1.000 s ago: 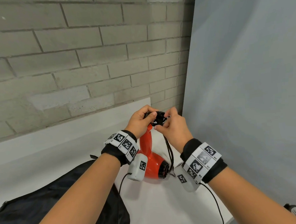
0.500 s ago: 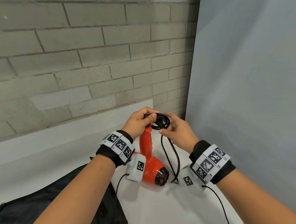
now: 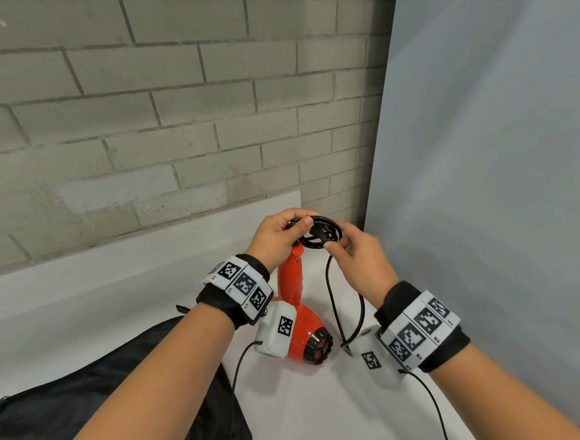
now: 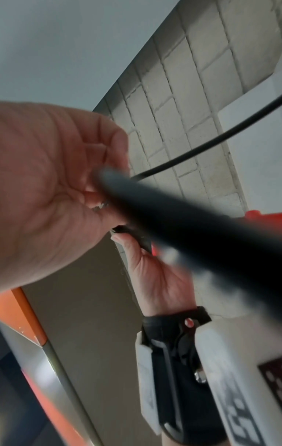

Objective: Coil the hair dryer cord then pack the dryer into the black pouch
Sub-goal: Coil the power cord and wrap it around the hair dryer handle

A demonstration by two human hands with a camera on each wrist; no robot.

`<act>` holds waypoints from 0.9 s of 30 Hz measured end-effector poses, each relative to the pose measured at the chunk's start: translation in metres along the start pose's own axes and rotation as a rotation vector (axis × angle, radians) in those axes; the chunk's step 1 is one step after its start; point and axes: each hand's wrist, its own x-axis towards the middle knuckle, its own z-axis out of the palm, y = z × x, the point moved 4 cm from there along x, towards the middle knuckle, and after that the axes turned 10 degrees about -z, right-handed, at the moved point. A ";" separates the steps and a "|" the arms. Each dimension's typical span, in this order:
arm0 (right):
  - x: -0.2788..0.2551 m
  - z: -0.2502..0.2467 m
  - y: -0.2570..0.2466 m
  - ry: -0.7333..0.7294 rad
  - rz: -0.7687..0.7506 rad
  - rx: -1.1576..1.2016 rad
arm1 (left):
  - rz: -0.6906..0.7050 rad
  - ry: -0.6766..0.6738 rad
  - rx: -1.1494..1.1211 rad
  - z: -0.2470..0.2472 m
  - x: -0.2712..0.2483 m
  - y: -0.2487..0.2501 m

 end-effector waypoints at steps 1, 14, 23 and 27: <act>0.001 0.000 -0.002 0.021 0.010 -0.021 | 0.004 0.001 0.003 0.001 0.000 0.000; 0.025 0.002 -0.006 0.040 0.222 -0.311 | 0.070 -0.129 0.164 0.004 -0.001 0.000; 0.029 0.001 0.006 -0.311 -0.082 -0.084 | 0.004 -0.185 0.166 0.010 -0.004 0.004; 0.013 -0.021 0.038 -0.312 -0.077 -0.151 | 0.025 -0.130 0.167 -0.002 -0.007 0.006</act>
